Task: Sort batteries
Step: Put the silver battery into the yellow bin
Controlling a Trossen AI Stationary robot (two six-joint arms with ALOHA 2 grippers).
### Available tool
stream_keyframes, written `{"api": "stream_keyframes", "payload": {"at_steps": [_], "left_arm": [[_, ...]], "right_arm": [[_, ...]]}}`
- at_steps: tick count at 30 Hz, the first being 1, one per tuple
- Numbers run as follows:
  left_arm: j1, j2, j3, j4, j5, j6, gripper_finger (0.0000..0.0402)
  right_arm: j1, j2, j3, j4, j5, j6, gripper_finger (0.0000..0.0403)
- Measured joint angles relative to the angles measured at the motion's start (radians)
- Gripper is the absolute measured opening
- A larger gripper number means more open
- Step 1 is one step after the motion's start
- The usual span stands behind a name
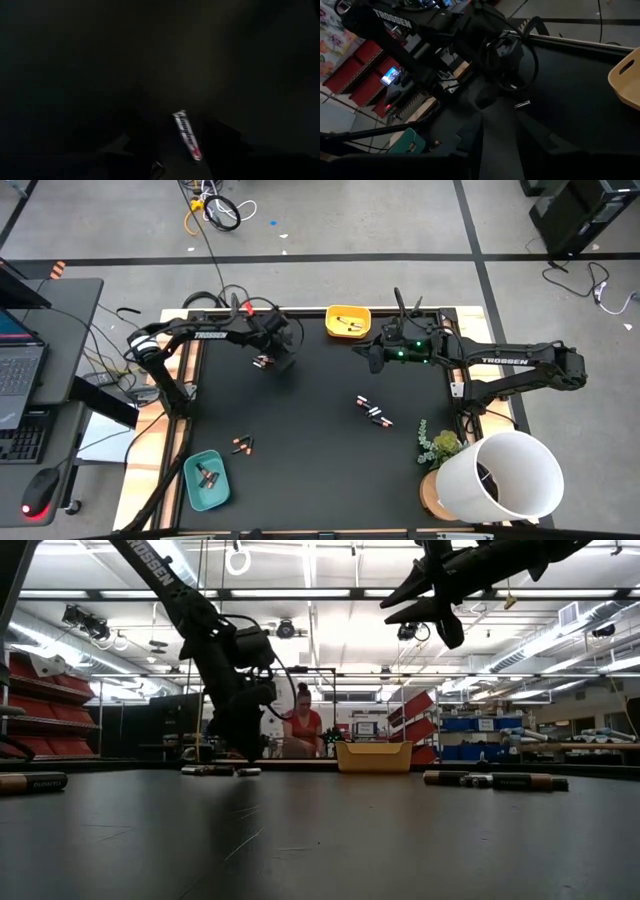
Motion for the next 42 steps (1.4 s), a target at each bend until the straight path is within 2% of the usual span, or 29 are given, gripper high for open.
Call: {"api": "stream_keyframes", "payload": {"at_steps": [4,12,22,25,29,33,42], "left_arm": [[-0.009,0.004,0.000,0.000,0.018,-0.002,0.0160],[-0.034,0.006,0.000,0.004,-0.045,-0.001,0.0160],[-0.040,0.103,0.007,-0.027,-0.013,-0.025,0.0155],[-0.043,0.108,0.006,-0.026,-0.023,-0.017,0.0127],[-0.043,0.110,0.006,-0.027,-0.011,0.030,0.0035],[-0.049,0.112,0.006,-0.022,0.011,0.073,0.0030],[-0.055,0.086,0.050,-0.046,0.030,0.054,0.0030]], "right_arm": [[0.000,0.000,0.000,0.000,0.000,0.000,0.0101],[0.000,0.000,0.000,0.000,0.002,0.000,0.0101],[0.000,0.000,0.000,0.000,0.002,0.006,0.0101],[0.000,0.000,0.000,0.000,0.002,0.008,0.0101],[0.000,0.000,0.000,0.000,0.002,0.008,0.0101],[0.000,0.000,0.000,0.000,0.002,0.008,0.0101],[0.000,0.000,0.000,0.000,0.002,0.006,0.0101]]}}
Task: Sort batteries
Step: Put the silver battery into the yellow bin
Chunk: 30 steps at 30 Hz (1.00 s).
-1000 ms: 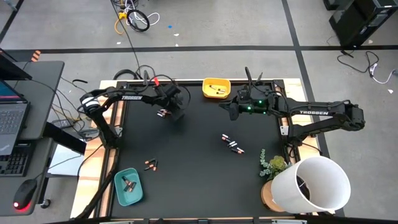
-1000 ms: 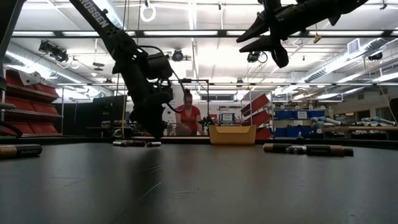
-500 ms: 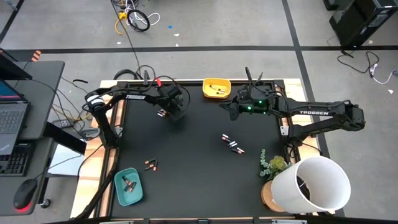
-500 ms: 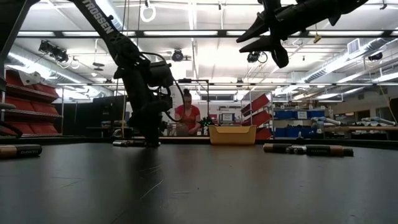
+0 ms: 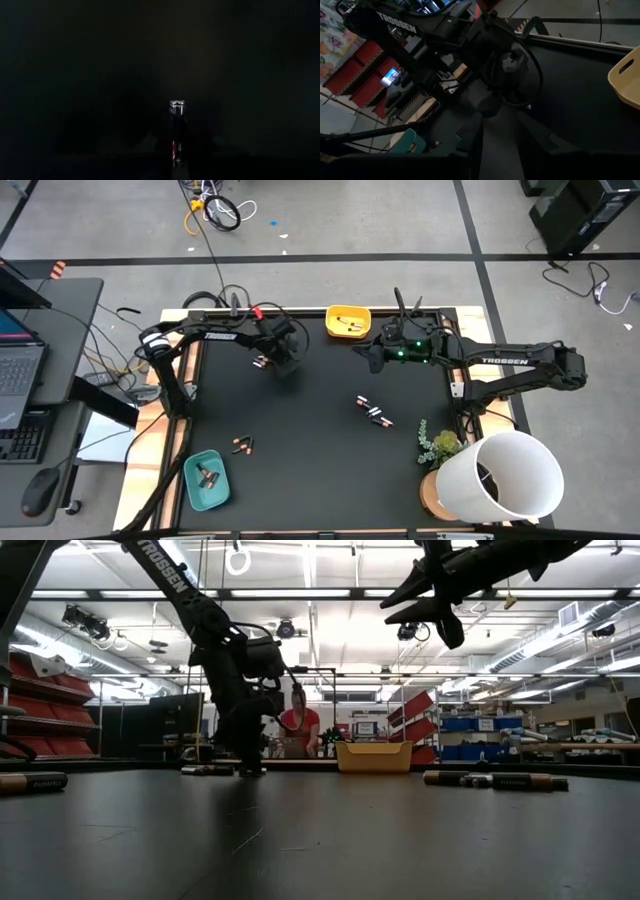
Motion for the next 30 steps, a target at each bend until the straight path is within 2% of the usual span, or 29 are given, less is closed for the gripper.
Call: {"api": "stream_keyframes", "payload": {"at_steps": [5,9,12,15,18,20,24,30], "left_arm": [[0.010,-0.020,0.062,0.017,0.119,-0.002,0.0030],[0.010,-0.017,0.083,0.033,0.138,-0.033,0.0030],[0.009,-0.019,0.109,0.108,0.165,-0.077,0.0030],[0.009,-0.018,0.129,0.277,0.185,-0.156,0.0030],[0.010,-0.005,0.157,0.445,0.187,-0.246,0.0030],[0.010,0.023,0.181,0.516,0.182,-0.284,0.0030],[0.010,0.100,0.271,0.548,0.169,-0.316,0.0030],[0.013,0.236,0.425,0.542,0.144,-0.343,0.0030]], "right_arm": [[0.000,0.000,0.000,0.000,0.000,-0.005,0.0101],[0.001,0.000,0.000,0.004,0.000,-0.006,0.0101],[0.002,0.000,0.000,0.007,0.000,-0.006,0.0101],[0.002,0.000,0.000,0.016,0.000,0.007,0.0101],[0.013,-0.004,0.000,0.114,0.010,0.024,0.0101],[0.030,-0.011,0.000,0.228,0.052,0.013,0.0101],[0.047,-0.019,0.000,0.416,0.096,-0.026,0.0101],[0.049,-0.021,0.000,0.455,0.095,0.000,0.0101]]}}
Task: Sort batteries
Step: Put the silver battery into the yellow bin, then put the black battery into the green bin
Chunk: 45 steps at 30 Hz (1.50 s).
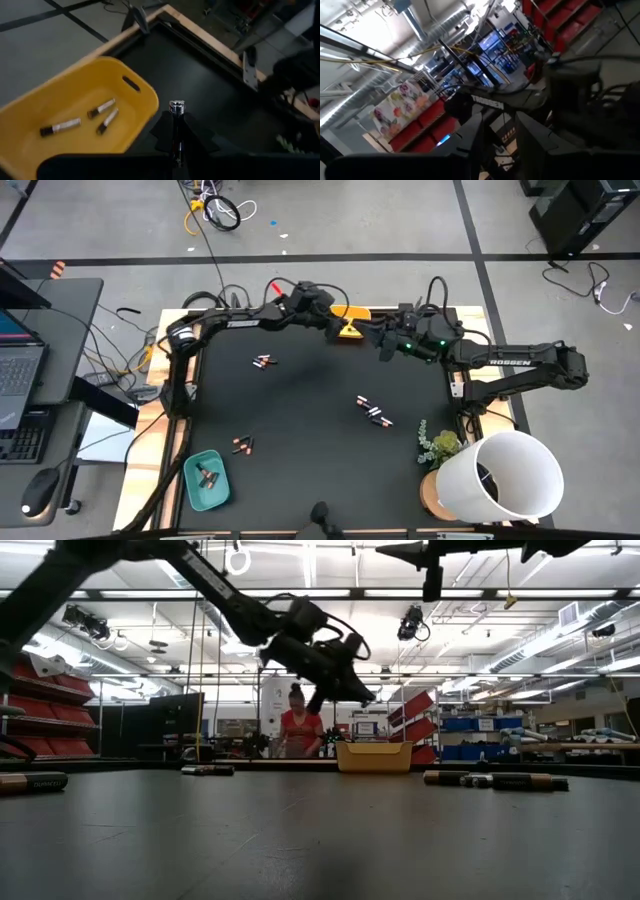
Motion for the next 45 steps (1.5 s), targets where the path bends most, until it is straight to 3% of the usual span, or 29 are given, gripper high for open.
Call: {"api": "stream_keyframes", "payload": {"at_steps": [9,18,29,41,45], "left_arm": [[0.035,0.170,0.170,-0.174,-0.066,-0.003,0.0030],[0.050,0.202,0.178,-0.212,-0.144,0.035,0.0034],[0.037,0.202,0.178,-0.237,-0.096,0.078,0.0059],[0.031,0.200,0.178,-0.232,-0.094,0.033,0.0161],[0.035,0.200,0.220,-0.247,-0.011,-0.024,0.0171]], "right_arm": [[0.051,0.003,0.000,-0.021,0.116,0.022,0.0101],[0.075,0.003,0.000,-0.022,0.168,0.018,0.0101],[0.075,0.003,0.000,-0.023,0.208,0.004,0.0101],[0.074,0.003,0.000,-0.023,0.209,0.000,0.0101],[0.074,0.003,0.000,-0.025,0.209,-0.011,0.0101]]}}
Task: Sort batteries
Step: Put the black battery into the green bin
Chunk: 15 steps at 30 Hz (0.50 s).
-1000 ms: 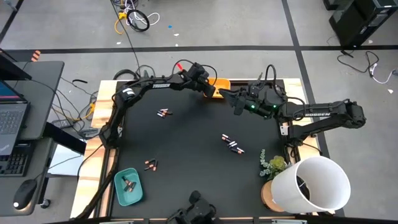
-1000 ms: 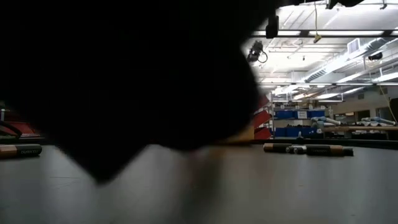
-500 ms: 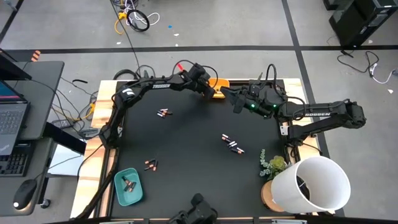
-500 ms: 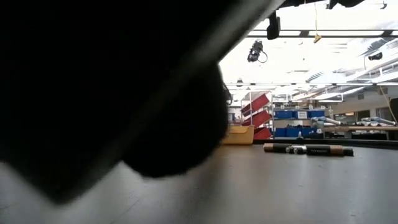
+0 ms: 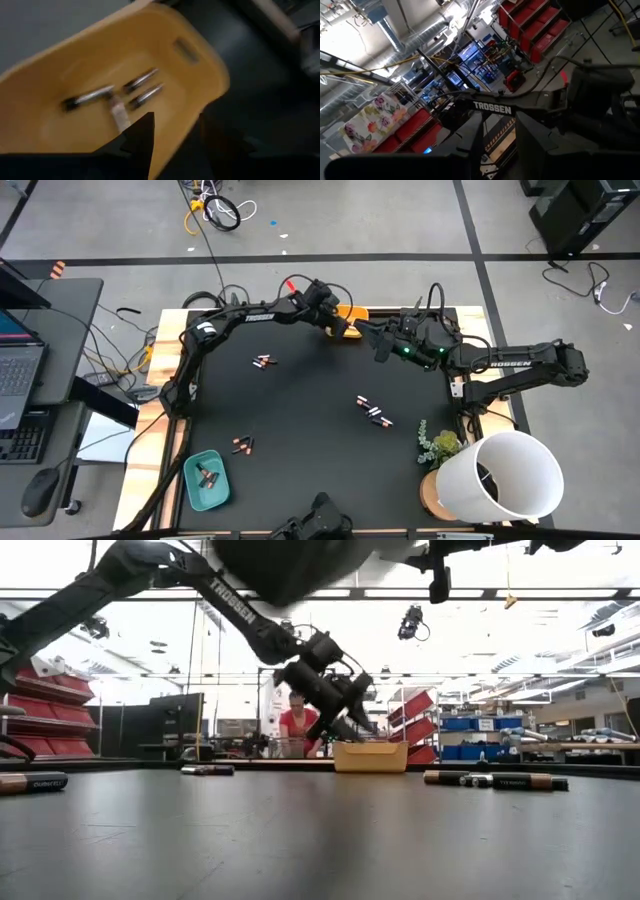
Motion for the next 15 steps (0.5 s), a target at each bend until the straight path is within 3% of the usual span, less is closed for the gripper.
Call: {"api": "stream_keyframes", "payload": {"at_steps": [3,7,12,15], "left_arm": [[-0.008,-0.016,0.059,-0.008,0.018,0.004,0.0170],[-0.045,-0.083,0.143,-0.076,-0.033,0.138,0.0159],[-0.100,-0.168,0.203,-0.245,-0.097,0.298,0.0141],[-0.124,-0.193,0.203,-0.349,-0.066,0.298,0.0136]], "right_arm": [[-0.005,0.000,0.000,-0.006,0.000,-0.012,0.0101],[-0.021,-0.032,-0.001,-0.071,0.000,-0.012,0.0101],[-0.027,-0.137,-0.001,-0.238,0.000,-0.039,0.0096],[-0.015,-0.187,-0.001,-0.367,-0.030,-0.058,0.0088]]}}
